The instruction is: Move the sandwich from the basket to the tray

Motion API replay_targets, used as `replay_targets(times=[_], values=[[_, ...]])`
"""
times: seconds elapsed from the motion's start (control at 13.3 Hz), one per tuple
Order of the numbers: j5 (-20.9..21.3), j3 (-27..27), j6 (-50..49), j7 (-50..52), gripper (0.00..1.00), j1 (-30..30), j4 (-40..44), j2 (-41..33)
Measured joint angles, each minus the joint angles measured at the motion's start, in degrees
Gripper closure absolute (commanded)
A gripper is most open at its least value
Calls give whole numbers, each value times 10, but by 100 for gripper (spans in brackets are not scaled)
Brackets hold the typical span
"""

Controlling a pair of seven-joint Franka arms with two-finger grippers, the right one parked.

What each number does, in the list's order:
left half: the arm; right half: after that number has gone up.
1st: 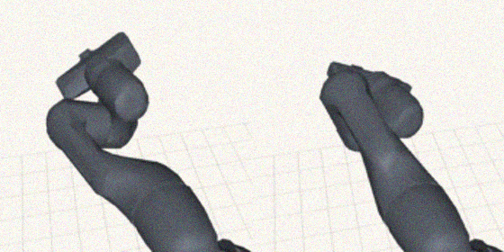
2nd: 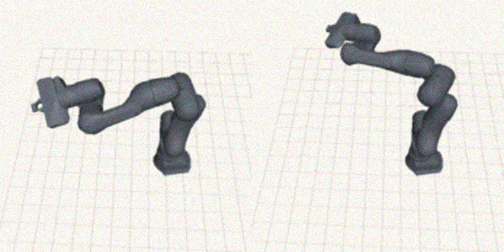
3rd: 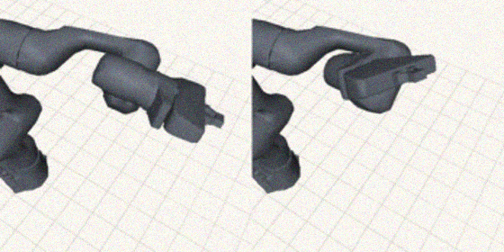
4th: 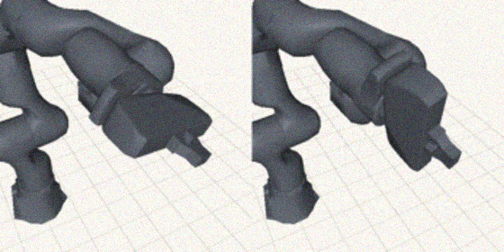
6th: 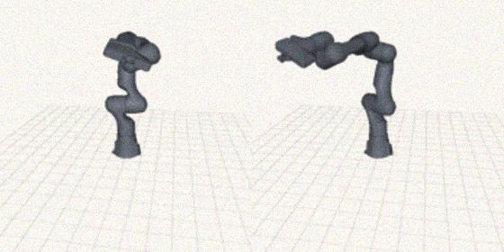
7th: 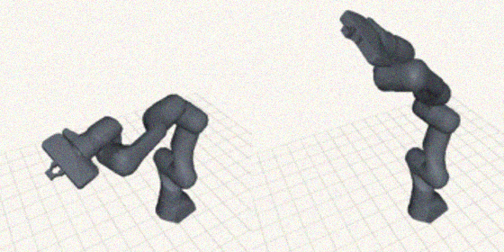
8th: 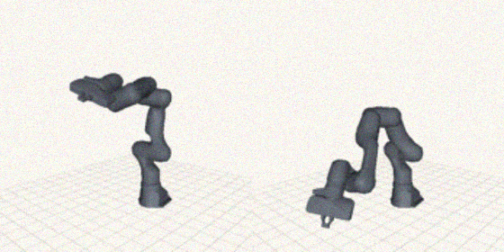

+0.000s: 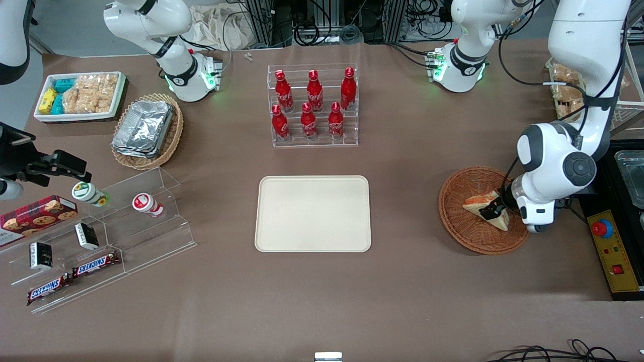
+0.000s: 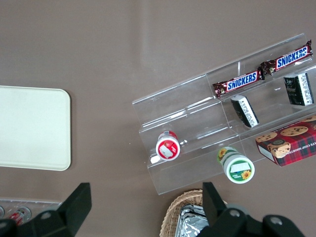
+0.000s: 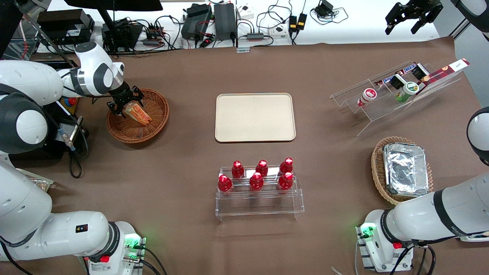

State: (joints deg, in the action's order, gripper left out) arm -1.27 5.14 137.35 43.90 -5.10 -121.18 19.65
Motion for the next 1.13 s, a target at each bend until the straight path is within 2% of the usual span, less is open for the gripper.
replay_targets(times=[0.08,0.15,0.6,0.75,0.9,1.13], values=[[0,0,7,5,91,0,0,7],[0,0,11,9,100,0,0,11],[0,2,14,32,100,2,17,12],[21,4,-4,33,100,3,30,7],[56,8,-99,36,100,3,77,-2],[67,34,-295,15,100,3,218,-14]])
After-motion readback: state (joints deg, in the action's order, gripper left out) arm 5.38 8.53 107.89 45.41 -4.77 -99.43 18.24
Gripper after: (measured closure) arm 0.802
